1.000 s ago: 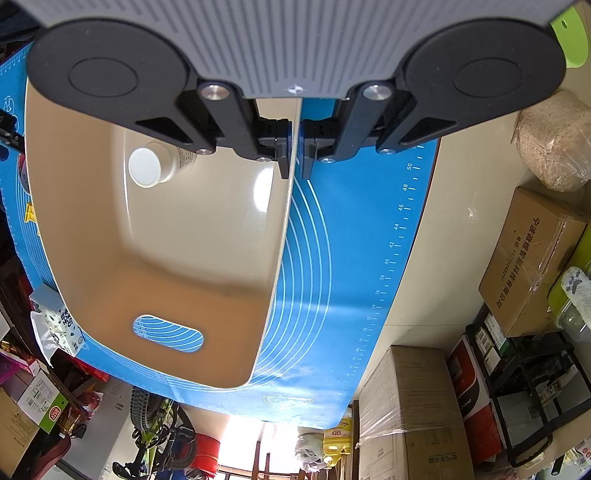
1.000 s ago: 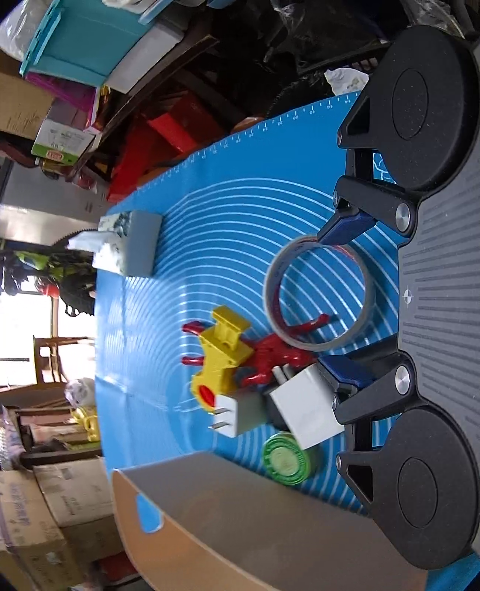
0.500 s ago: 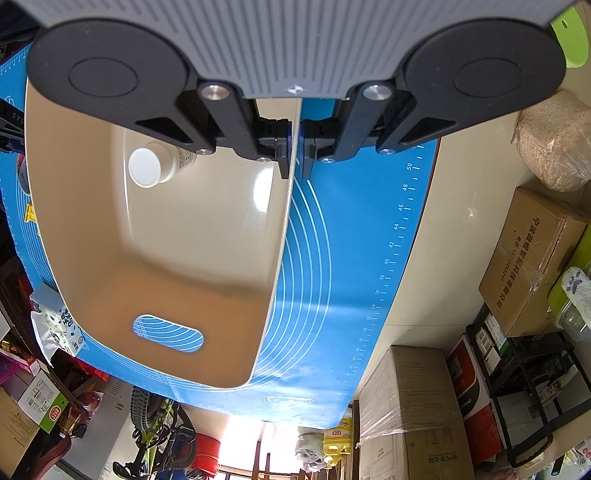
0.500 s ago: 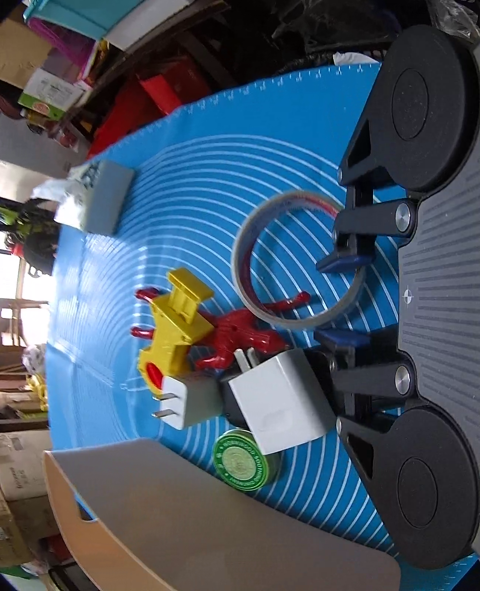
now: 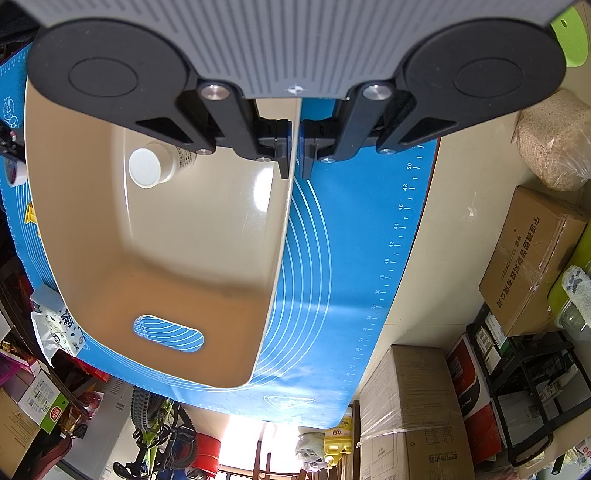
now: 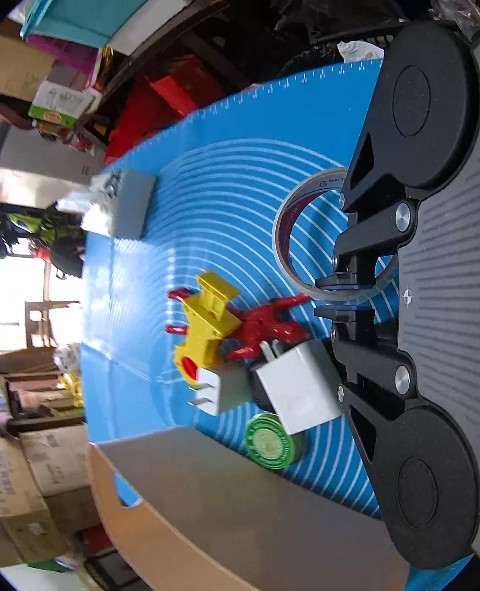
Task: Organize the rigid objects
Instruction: 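Move the right gripper to the clear tape roll and grip its edge, then carry the tape roll into the basket and release it with the right gripper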
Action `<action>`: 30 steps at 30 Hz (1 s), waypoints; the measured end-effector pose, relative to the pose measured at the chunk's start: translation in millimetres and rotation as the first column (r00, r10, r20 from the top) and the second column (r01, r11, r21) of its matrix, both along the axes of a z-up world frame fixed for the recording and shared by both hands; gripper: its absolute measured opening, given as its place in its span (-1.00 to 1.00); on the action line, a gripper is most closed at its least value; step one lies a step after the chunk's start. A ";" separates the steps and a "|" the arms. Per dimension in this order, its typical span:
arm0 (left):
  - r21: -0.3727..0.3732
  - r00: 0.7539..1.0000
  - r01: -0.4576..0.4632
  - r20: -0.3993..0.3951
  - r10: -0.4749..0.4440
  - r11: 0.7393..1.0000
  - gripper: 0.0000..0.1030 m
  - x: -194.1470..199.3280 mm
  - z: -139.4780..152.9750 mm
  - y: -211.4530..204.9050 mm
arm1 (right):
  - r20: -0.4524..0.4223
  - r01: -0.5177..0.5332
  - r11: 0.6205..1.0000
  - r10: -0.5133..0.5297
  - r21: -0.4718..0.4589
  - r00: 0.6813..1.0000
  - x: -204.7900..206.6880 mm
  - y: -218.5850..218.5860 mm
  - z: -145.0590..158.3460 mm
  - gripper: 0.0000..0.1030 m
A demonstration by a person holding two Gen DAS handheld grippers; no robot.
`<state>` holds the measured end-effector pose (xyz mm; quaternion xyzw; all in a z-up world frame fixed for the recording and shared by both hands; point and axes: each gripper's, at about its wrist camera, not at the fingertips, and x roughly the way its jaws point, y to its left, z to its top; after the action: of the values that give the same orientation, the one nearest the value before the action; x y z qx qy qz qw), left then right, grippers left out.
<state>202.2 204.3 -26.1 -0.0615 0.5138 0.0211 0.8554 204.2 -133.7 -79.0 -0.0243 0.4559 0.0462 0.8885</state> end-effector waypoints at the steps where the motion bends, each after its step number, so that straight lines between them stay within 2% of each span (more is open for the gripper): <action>1: 0.000 1.000 0.000 0.000 0.000 1.000 -0.90 -0.2 0.2 0.1 | 0.012 0.012 1.000 -0.013 0.006 1.000 -1.7 -2.5 2.6 -0.64; 7: -0.001 1.000 0.000 0.000 0.000 1.000 -0.90 -0.1 0.4 0.0 | 0.077 0.068 0.997 -0.071 0.040 0.994 -7.6 -14.0 19.4 -0.64; 11: -0.002 1.000 0.000 0.000 0.000 1.000 -0.90 -0.1 0.4 0.0 | 0.103 0.103 0.994 -0.106 0.030 0.989 -10.3 -11.0 32.5 -0.64; 16: -0.001 1.000 0.000 0.000 0.000 1.000 -0.90 -0.1 0.4 0.1 | 0.141 0.115 0.991 -0.125 0.074 0.982 -14.2 -0.7 55.3 -0.64; 24: 0.000 1.000 0.001 0.000 -0.001 1.000 -0.90 -0.2 0.5 0.1 | 0.243 -0.006 0.993 -0.024 0.122 0.970 -8.0 46.0 97.4 -0.64; 30: 0.000 1.000 0.000 0.000 0.000 1.000 -0.90 -0.1 0.5 0.2 | 0.283 -0.108 0.982 0.062 0.152 0.957 8.9 89.8 111.6 -0.64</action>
<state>202.1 204.5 -25.7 -0.0615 0.5139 0.0208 0.8554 213.1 -44.0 32.6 0.0237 0.3202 0.1183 0.9396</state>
